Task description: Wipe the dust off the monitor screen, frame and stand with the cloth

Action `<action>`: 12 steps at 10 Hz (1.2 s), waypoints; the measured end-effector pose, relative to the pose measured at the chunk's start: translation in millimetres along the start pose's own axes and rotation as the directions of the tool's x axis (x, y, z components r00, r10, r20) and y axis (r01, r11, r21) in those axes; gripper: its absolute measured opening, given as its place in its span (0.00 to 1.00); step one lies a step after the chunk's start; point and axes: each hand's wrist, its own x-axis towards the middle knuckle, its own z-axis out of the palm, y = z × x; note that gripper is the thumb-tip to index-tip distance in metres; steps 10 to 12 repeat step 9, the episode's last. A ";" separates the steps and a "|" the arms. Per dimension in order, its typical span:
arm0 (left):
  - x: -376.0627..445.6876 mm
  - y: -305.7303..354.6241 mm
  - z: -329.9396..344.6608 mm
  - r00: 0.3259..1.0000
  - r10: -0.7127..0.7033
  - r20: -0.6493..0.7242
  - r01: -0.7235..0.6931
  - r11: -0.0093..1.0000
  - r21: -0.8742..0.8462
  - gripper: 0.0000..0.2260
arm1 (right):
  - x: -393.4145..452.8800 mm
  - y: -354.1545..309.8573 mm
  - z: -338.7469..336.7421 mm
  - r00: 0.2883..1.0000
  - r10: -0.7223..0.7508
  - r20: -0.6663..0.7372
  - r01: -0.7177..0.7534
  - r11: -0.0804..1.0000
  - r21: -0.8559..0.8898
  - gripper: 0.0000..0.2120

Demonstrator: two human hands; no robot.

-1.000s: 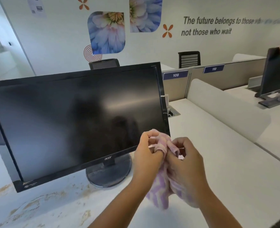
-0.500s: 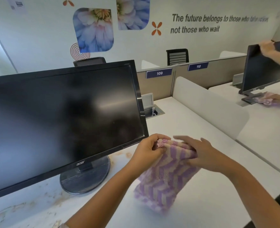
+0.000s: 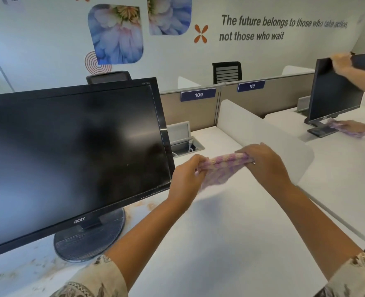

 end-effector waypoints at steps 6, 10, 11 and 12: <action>-143.5 -86.3 104.3 0.799 -0.225 0.558 -0.134 0.838 0.529 0.29 | -164.4 29.3 113.9 0.878 0.007 0.478 0.009 0.999 -0.031 0.20; -191.3 -114.3 9.6 0.994 -0.105 0.008 0.063 0.647 0.760 0.29 | -163.0 -115.0 137.2 0.875 -0.042 0.483 0.083 0.994 -0.064 0.36; -191.3 -114.3 9.6 0.994 -0.105 0.008 0.063 0.647 0.760 0.29 | -163.0 -115.0 137.2 0.875 -0.042 0.483 0.083 0.994 -0.064 0.36; -191.3 -114.3 9.6 0.994 -0.105 0.008 0.063 0.647 0.760 0.29 | -163.0 -115.0 137.2 0.875 -0.042 0.483 0.083 0.994 -0.064 0.36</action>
